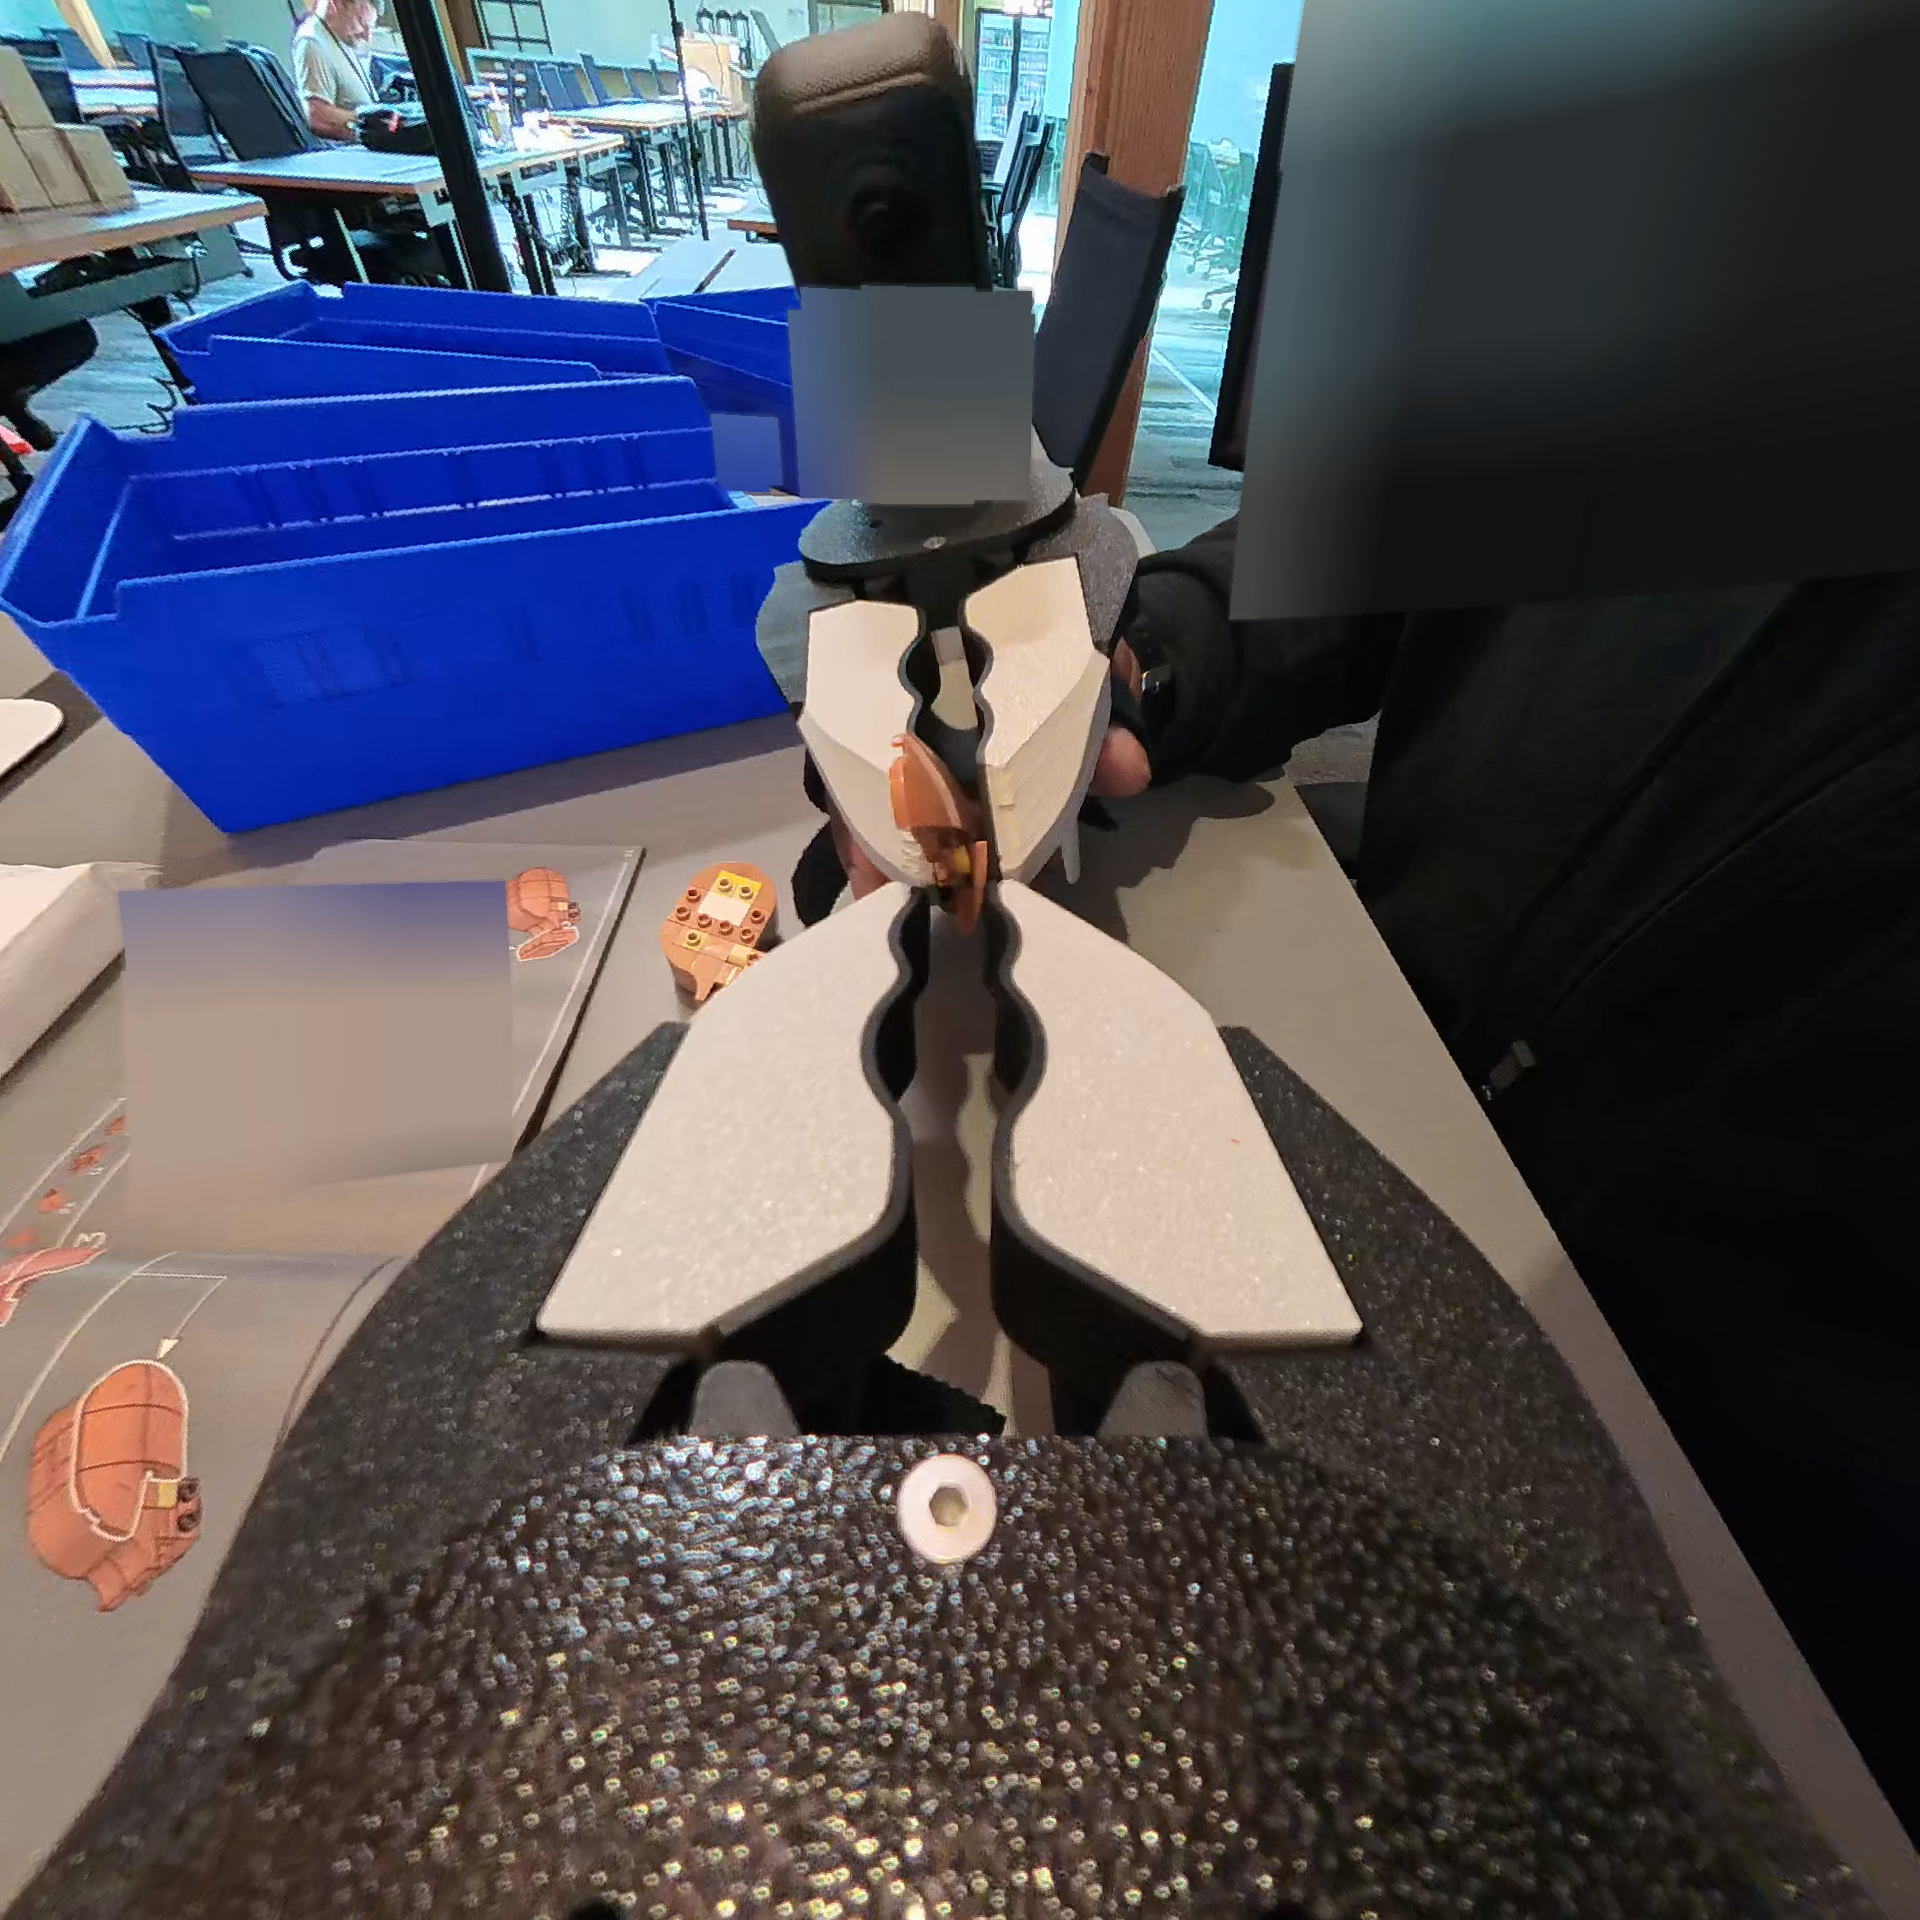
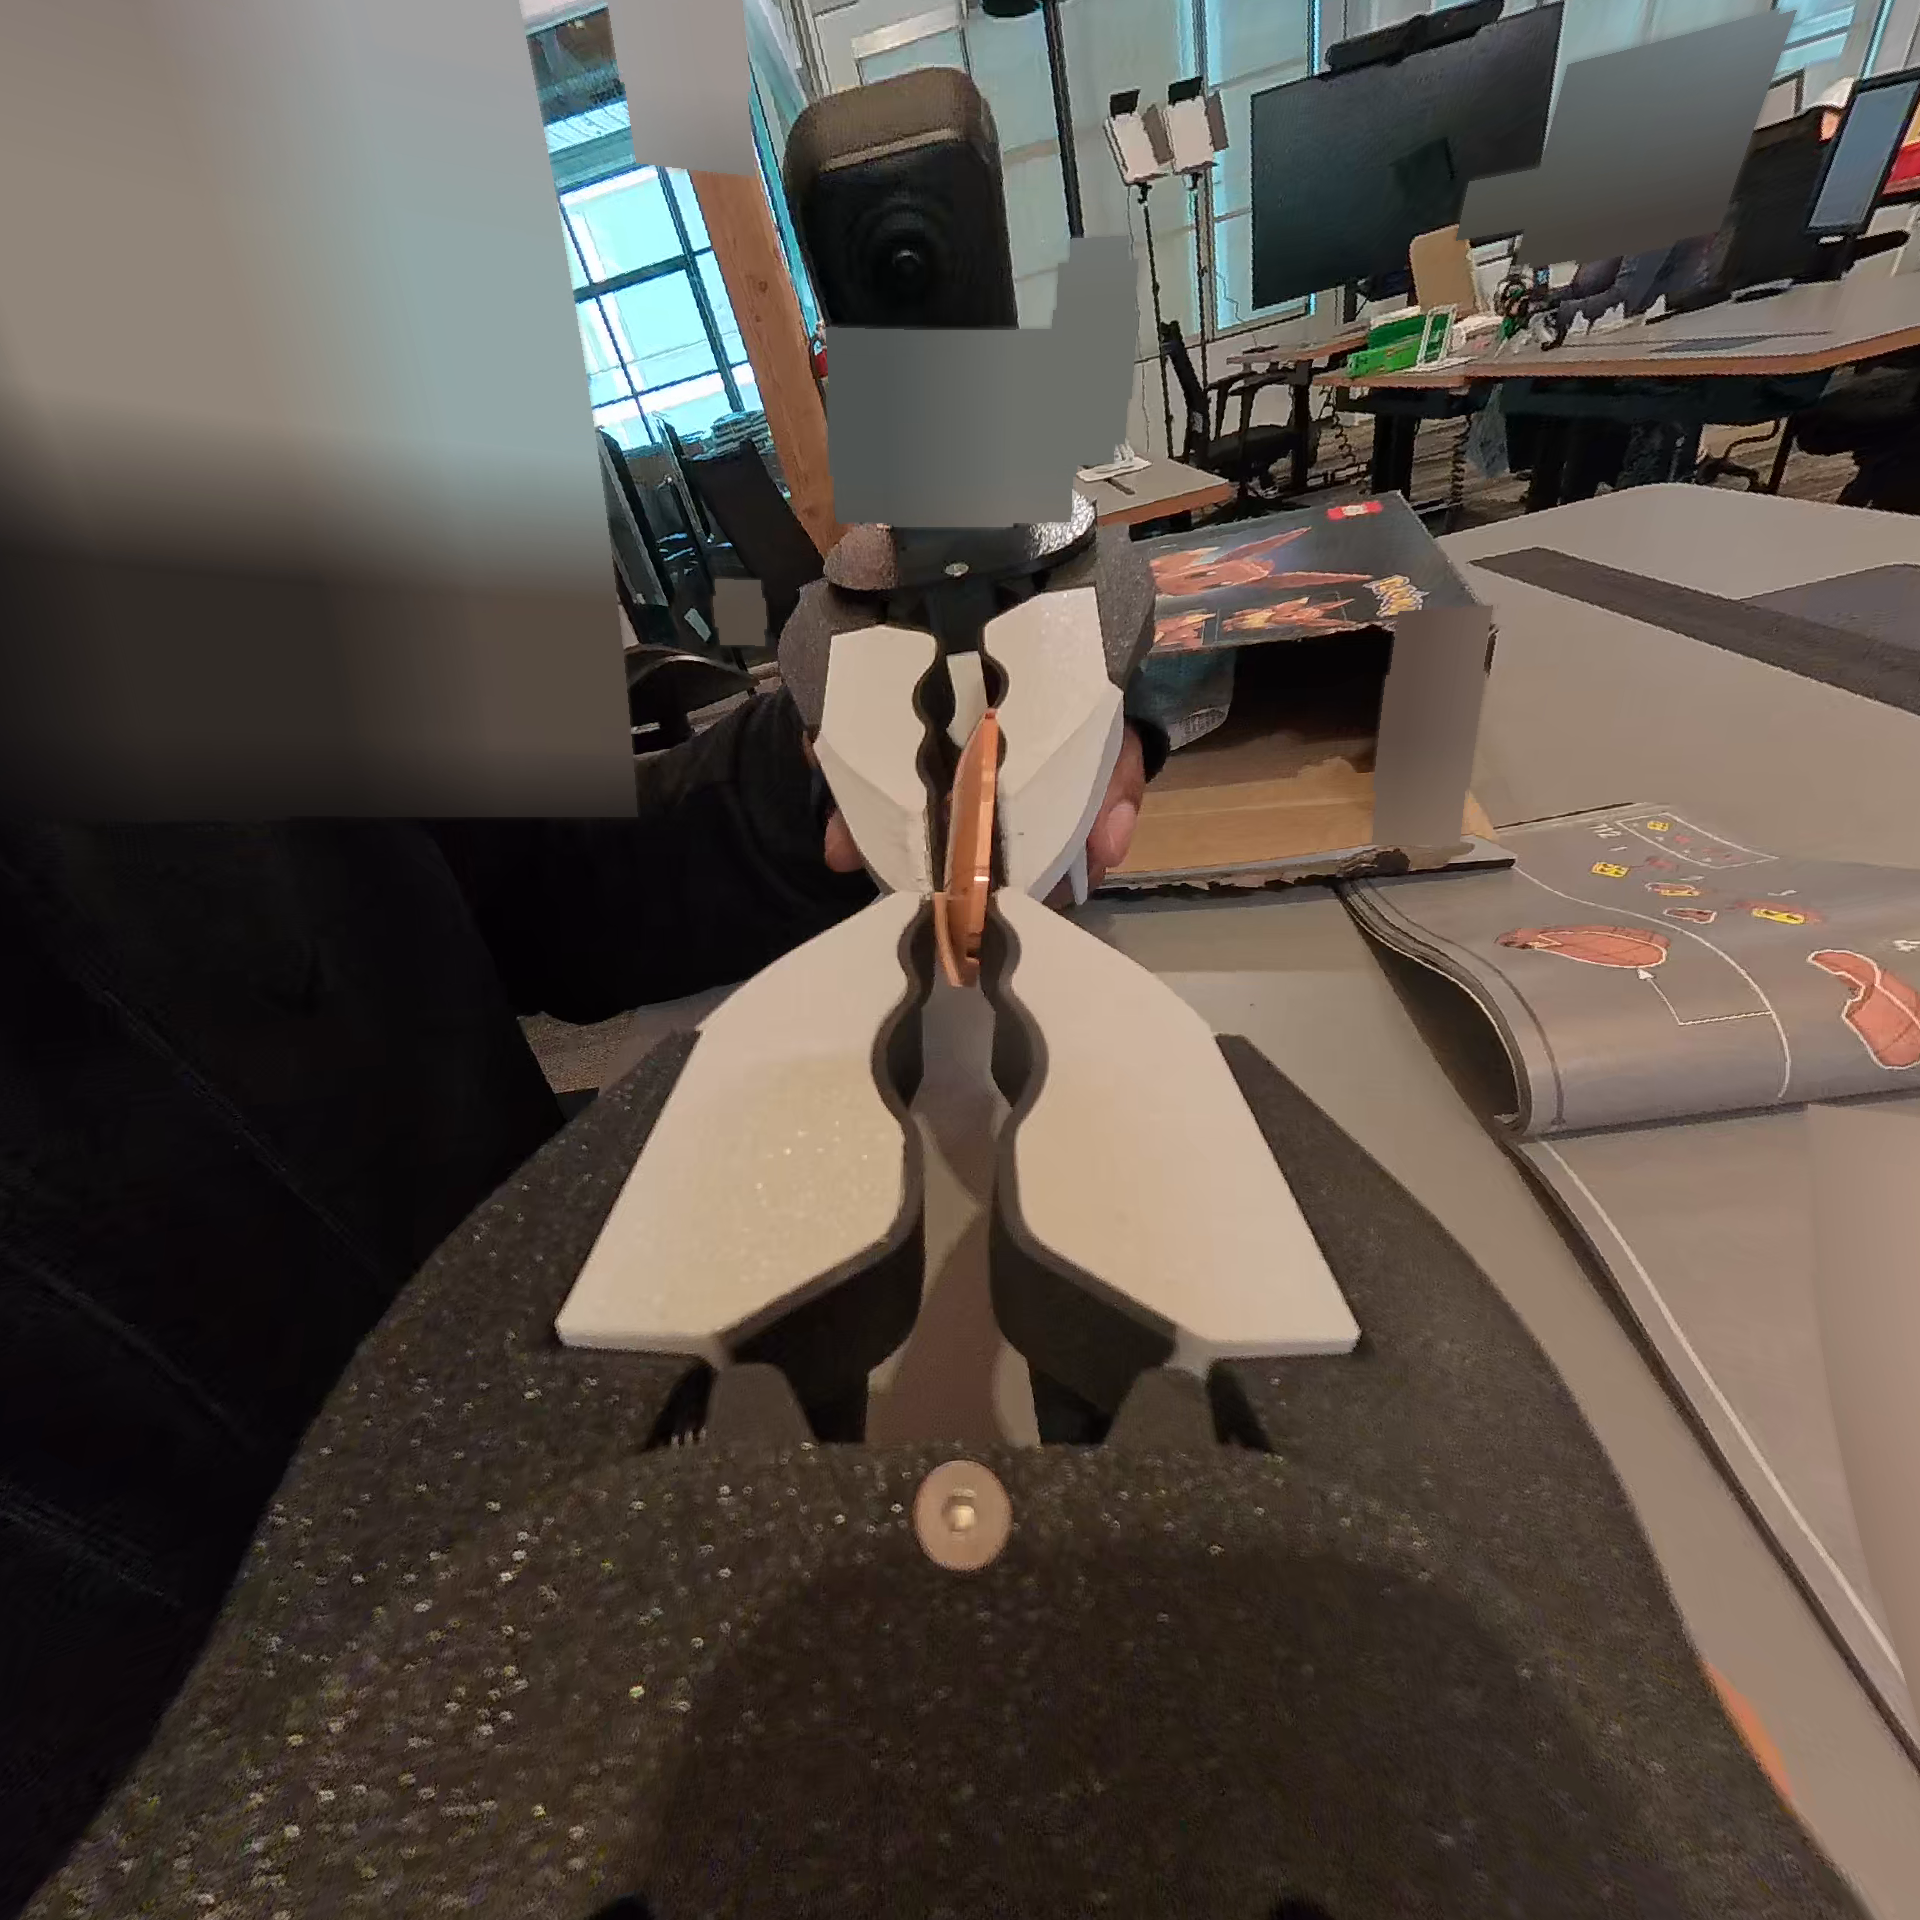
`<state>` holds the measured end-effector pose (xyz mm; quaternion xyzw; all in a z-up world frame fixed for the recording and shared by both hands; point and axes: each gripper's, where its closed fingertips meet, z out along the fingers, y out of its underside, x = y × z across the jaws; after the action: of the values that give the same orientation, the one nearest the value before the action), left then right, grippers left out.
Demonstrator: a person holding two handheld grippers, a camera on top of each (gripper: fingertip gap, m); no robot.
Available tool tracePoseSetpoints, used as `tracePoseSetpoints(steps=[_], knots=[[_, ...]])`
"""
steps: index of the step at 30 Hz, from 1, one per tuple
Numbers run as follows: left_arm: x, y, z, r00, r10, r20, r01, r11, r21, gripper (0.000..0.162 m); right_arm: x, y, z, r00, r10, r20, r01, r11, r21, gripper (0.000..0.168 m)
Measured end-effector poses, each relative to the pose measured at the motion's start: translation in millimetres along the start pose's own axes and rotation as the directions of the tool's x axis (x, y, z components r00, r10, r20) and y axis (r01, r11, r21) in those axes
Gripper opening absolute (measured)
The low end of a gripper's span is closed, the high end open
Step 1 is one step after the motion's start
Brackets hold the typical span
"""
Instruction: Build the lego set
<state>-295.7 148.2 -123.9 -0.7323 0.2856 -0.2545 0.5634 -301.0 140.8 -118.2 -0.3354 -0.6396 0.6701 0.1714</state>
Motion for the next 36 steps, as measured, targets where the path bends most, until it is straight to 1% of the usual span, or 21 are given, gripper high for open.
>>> tracePoseSetpoints(steps=[3, 7, 15, 22, 29, 32, 36], knots=[[1.4, -2.0, -0.7, 1.000, 0.001, -0.010, -0.001, 1.000, 0.018, 0.009, -1.4, -0.4, -0.1, 1.000, 0.011, 0.012, -0.011, 1.000, 0.002, 0.008], [3.7, -10.1, -3.2, 1.000, -0.004, -0.026, 0.006, 0.997, 0.073, 0.008, -3.9, 1.3, 1.2, 1.000, 0.008, 0.022, -0.008, 1.000, -0.008, 0.008], [6.4, -7.1, -3.4, 0.999, 0.013, -0.031, -0.011, 0.999, 0.048, 0.007, -5.9, 1.6, 3.0, 1.000, 0.000, 0.024, 0.000, 1.000, -0.009, 0.008], [6.5, -5.7, -4.2, 0.998, 0.067, -0.012, -0.066, 0.997, 0.032, 0.003, -6.8, 0.7, 2.1, 0.998, 0.038, 0.050, -0.038, 0.999, 0.010, 0.008], [9.7, -1.7, -2.6, 0.995, 0.084, -0.044, -0.083, 0.996, 0.026, 0.003, -9.3, 5.4, 1.5, 0.993, 0.074, 0.095, -0.073, 0.997, -0.013, 0.008], [7.8, -2.1, -2.1, 0.997, 0.062, -0.039, -0.060, 0.998, 0.035, 0.003, -7.1, 4.7, 0.5, 0.988, 0.114, 0.103, -0.114, 0.993, -0.006, 0.008], [6.8, -3.5, -2.2, 0.998, 0.005, -0.055, -0.001, 0.998, 0.061, 0.010, -2.3, 2.1, -2.0, 0.981, 0.162, 0.103, -0.164, 0.986, 0.011, 0.008]])
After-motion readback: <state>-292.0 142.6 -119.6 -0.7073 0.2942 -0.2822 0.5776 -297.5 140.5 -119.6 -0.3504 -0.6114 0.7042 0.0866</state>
